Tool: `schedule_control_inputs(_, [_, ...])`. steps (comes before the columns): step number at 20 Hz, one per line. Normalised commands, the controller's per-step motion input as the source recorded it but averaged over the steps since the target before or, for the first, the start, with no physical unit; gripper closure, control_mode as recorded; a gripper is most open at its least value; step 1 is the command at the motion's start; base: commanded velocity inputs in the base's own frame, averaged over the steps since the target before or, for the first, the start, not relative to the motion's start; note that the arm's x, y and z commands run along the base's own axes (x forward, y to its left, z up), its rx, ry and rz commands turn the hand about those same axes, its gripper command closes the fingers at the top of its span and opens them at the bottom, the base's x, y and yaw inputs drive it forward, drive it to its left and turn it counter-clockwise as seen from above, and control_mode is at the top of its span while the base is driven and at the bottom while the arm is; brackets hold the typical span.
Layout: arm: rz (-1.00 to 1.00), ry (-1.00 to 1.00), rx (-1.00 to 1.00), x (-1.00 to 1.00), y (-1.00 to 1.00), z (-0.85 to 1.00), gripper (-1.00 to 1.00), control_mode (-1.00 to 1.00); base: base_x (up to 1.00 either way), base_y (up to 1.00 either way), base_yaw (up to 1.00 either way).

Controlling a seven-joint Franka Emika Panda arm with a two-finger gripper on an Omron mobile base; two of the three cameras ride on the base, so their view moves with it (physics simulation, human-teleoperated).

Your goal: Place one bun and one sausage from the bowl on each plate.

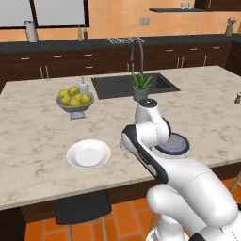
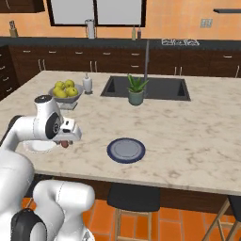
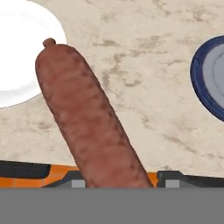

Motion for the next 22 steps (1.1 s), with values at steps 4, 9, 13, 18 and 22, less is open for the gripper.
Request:
schedule_control_inputs(4, [0.00, -0.13, 0.00, 0.26, 1.00, 0.02, 1.00, -1.00, 0.00, 0.00, 0.00])
schedule_control_inputs(9, [0.00, 0.01, 0.06, 0.91, 1.00, -0.25, 1.00, -1.00, 0.00, 0.00, 0.00])
schedule_control_inputs(13, [0.00, 0.08, 0.10, 0.97, 1.00, -0.46, 1.00, -1.00, 0.00, 0.00, 0.00])
schedule_control_inputs(18, [0.00, 0.04, -0.01, 0.73, 0.48, -0.58, -1.00, -1.00, 0.00, 0.00, 0.00])
schedule_control_inputs(22, [0.00, 0.03, 0.00, 0.07, 0.03, -0.02, -1.00, -1.00, 0.00, 0.00, 0.00])
